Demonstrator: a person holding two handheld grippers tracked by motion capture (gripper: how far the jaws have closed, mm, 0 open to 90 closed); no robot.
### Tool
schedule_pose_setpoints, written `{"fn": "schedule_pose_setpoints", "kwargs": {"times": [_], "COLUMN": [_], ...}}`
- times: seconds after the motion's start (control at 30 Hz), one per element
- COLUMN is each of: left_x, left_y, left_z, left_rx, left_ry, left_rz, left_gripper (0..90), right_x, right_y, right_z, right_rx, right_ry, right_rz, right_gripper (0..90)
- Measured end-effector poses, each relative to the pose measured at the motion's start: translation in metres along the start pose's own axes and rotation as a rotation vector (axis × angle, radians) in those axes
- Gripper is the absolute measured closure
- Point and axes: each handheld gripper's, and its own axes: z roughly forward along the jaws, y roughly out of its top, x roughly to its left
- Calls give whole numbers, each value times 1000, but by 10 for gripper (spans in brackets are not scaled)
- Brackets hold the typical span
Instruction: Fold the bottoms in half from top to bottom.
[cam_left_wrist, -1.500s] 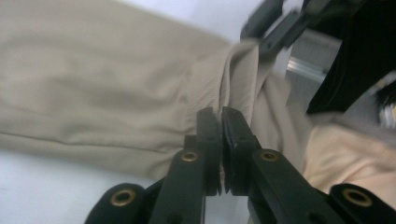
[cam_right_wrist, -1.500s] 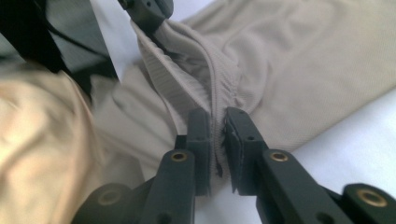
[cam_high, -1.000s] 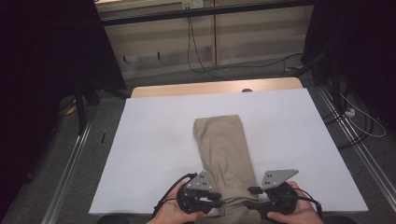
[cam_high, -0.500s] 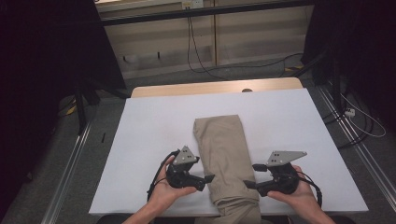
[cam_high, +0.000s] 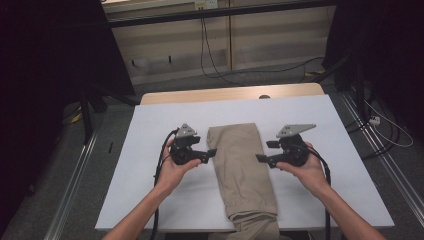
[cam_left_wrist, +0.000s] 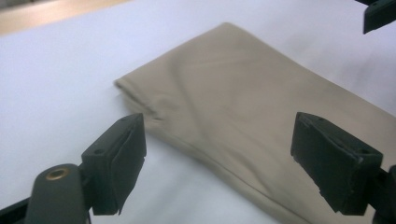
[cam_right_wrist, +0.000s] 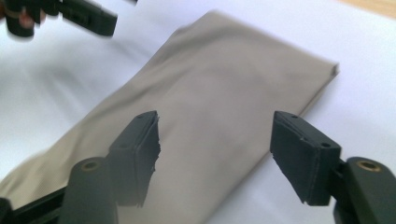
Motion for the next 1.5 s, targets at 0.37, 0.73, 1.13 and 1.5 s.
{"fn": "schedule_pose_setpoints", "kwargs": {"times": [0.37, 0.73, 1.13, 1.5], "left_x": [45, 68, 62, 52], "left_y": [30, 30, 18, 12], "left_z": [42, 72, 92, 85], "left_rx": [25, 37, 107, 104], "left_ry": [49, 51, 59, -43], "left_rz": [-56, -123, -80, -108], "left_gripper": [157, 305, 233, 819], "right_x": [-69, -101, -97, -87], "right_y": [42, 62, 43, 44], "right_z": [59, 111, 130, 127], "right_rx": [-23, 62, 184, 203], "right_ry": [-104, -137, -131, -37], "right_rz": [72, 63, 26, 37], "right_gripper": [415, 500, 440, 840]}}
